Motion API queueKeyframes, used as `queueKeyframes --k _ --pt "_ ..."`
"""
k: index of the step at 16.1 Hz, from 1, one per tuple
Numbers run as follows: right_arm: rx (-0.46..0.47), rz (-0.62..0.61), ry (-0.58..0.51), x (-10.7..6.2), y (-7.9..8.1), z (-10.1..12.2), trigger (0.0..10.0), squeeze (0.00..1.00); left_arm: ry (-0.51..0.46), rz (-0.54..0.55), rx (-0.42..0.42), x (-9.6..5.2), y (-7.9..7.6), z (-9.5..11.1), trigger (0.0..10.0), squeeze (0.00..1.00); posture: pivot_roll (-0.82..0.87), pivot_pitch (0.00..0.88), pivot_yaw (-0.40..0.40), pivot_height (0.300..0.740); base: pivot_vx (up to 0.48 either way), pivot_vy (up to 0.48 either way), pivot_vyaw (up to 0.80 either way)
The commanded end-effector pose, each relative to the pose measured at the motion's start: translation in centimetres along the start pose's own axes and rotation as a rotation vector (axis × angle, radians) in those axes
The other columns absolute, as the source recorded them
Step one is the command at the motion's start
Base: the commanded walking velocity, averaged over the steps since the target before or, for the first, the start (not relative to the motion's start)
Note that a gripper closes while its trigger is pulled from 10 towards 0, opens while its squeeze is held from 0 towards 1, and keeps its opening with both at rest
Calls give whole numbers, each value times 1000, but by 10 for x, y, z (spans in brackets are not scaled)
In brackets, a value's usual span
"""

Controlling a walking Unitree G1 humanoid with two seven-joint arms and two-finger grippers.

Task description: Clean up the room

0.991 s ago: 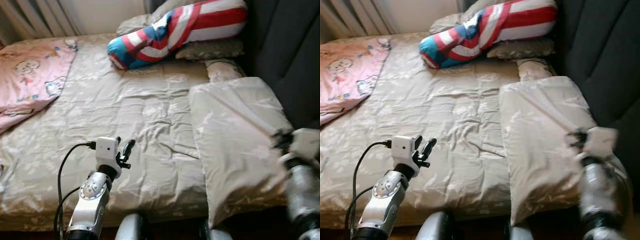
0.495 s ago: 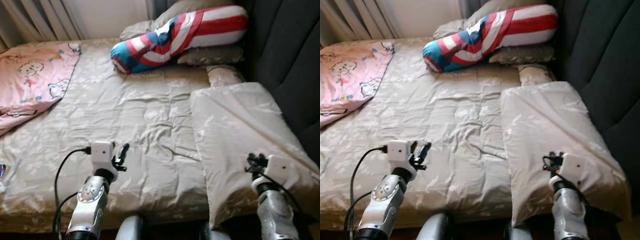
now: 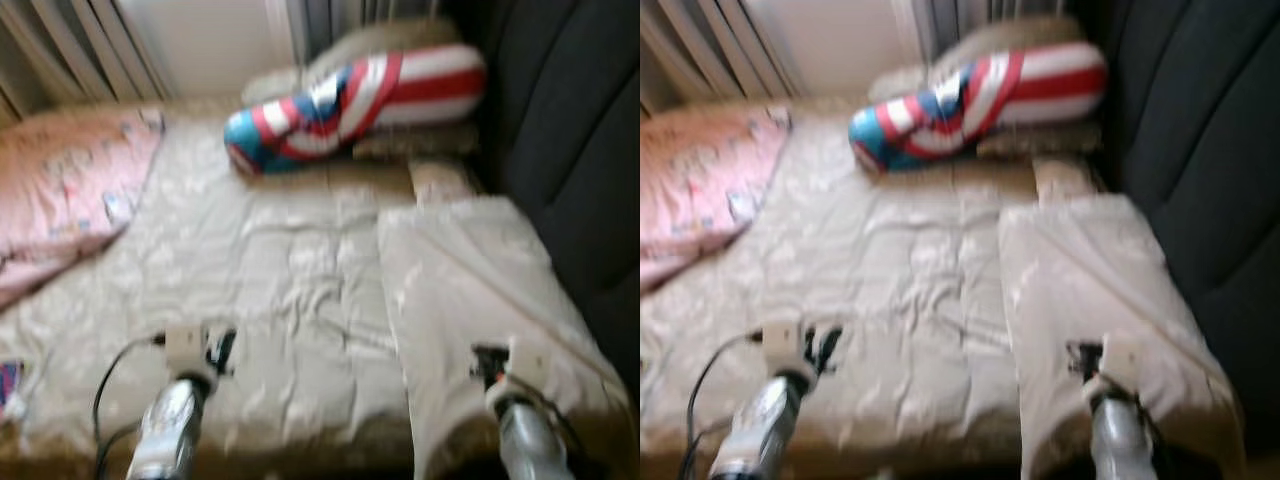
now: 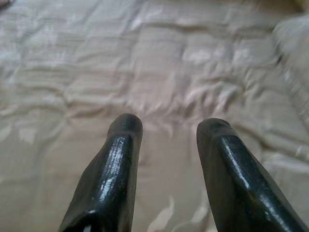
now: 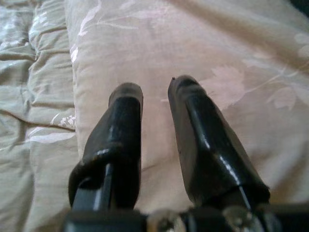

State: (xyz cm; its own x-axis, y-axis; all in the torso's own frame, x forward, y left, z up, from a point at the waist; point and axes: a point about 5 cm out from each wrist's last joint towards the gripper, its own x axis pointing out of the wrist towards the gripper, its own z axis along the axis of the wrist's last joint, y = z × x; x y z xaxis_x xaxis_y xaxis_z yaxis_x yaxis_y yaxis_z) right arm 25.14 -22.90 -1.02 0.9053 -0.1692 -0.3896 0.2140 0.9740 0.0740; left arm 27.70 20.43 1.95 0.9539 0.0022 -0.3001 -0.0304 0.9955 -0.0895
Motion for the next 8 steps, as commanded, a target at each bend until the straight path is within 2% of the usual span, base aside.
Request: queueKeyframes --k 1,5,6,8 --pt "5 -13 85 -7 0 -21 10000 0 81 6 15 -4 6 -18 10000 0 -88 30 48 740 0 0 0" --pt "-2 -105 251 -26 -15 -59 10000 0 269 -2 92 -18 14 -57 10000 0 -97 12 58 740 0 0 0" --pt "-7 -124 312 -33 -19 -72 10000 0 314 18 80 -23 16 -66 10000 0 -99 10 58 740 0 0 0" --pt "0 -116 401 -45 -18 -90 10000 0 381 27 80 -28 12 -79 10000 0 -92 0 57 740 0 0 0"
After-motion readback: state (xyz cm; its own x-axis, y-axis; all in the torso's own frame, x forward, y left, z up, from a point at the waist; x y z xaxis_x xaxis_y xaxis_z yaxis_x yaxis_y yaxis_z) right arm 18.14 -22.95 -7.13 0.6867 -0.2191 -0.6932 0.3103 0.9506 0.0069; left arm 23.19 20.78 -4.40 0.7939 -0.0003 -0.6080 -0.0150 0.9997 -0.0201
